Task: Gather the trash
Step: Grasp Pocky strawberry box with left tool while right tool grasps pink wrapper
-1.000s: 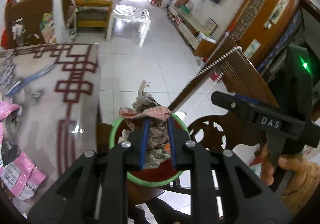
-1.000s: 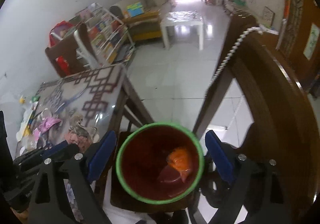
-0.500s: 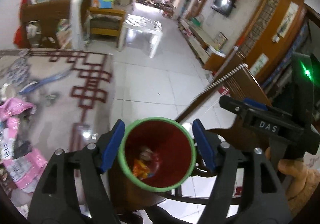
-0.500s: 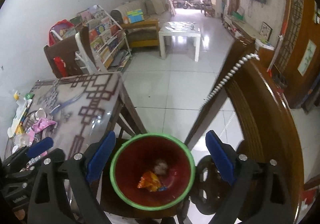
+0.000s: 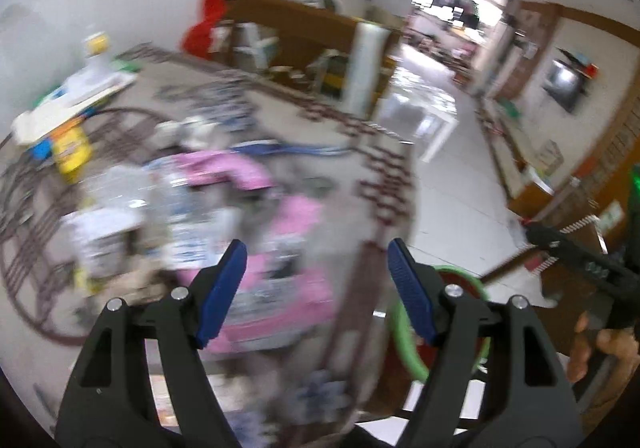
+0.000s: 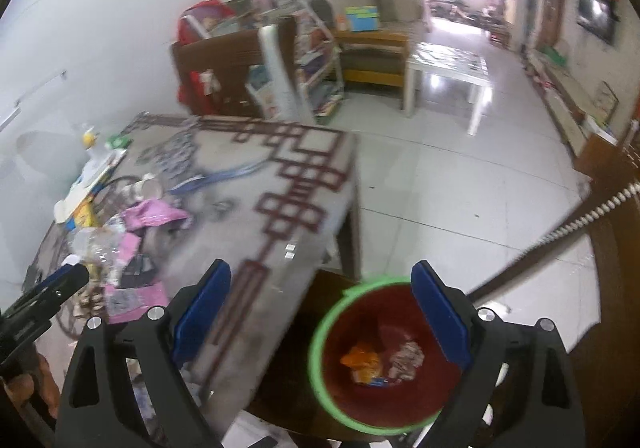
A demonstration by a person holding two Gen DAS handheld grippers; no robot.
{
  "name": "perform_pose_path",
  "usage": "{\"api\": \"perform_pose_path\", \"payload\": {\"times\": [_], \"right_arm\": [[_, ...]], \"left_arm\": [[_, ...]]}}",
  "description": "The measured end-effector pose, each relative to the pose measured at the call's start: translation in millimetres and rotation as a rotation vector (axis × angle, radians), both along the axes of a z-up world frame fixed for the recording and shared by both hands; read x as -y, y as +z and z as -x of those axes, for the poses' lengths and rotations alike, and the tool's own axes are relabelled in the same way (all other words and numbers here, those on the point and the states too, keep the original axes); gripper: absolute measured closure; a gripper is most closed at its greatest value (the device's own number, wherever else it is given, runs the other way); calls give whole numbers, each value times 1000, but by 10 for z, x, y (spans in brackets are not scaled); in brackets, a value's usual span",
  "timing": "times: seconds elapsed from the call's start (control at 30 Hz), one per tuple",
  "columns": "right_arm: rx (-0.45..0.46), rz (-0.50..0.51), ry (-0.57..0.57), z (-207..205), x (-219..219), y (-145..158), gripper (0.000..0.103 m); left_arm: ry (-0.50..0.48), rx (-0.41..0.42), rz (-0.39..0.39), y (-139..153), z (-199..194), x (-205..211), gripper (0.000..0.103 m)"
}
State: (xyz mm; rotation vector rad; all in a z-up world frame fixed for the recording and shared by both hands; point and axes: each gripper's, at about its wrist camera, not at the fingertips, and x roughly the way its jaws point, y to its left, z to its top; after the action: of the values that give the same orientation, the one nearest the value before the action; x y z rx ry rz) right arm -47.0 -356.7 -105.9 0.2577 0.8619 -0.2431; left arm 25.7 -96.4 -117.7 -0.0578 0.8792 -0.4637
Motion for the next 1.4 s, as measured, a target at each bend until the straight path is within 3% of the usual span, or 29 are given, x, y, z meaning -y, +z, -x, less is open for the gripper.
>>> {"api": "perform_pose_path", "payload": {"times": [0.2, 0.33, 0.47, 0.7, 0.8, 0.93, 0.97, 1.0, 1.17, 1.23, 1.33, 1.4], "right_arm": [[-3, 27, 83, -250, -383, -10, 14], [-25, 26, 130, -444, -610, -61, 14], [-45, 36, 207, -606, -825, -73, 14], [-54, 14, 327, -919, -1103, -33, 11], [-84, -5, 402, -1013, -1255, -73, 8], [-167, -102, 480, -1080, -1431, -280, 7], [-189, -124, 486, -1091, -1460, -347, 7], [-204, -139, 490, -1092, -1487, -392, 7], [-287, -163, 514, -1128, -1639, -650, 7], [-316, -152, 520, -1161, -1689, -738, 7], [-339, -171, 537, -1202, -1737, -836, 7], [-353, -185, 534, -1224, -1728, -901, 7]], "left_arm": [[163, -71, -80, -351, -76, -802, 29], [173, -99, -84, -512, -17, -1130, 29], [-8, -66, -110, -607, 117, -1167, 29], [-452, -83, -301, -875, 379, -860, 21], [-530, -88, -392, -1027, 360, -752, 17], [-583, -97, -452, -1228, 317, -630, 17], [-586, -93, -461, -1254, 322, -606, 20], [-589, -80, -475, -1292, 336, -577, 36], [-537, -29, -470, -1301, 442, -504, 43], [-500, -21, -449, -1259, 487, -500, 51], [-376, -58, -363, -1157, 473, -618, 60], [-282, -86, -247, -1021, 443, -777, 60]]}}
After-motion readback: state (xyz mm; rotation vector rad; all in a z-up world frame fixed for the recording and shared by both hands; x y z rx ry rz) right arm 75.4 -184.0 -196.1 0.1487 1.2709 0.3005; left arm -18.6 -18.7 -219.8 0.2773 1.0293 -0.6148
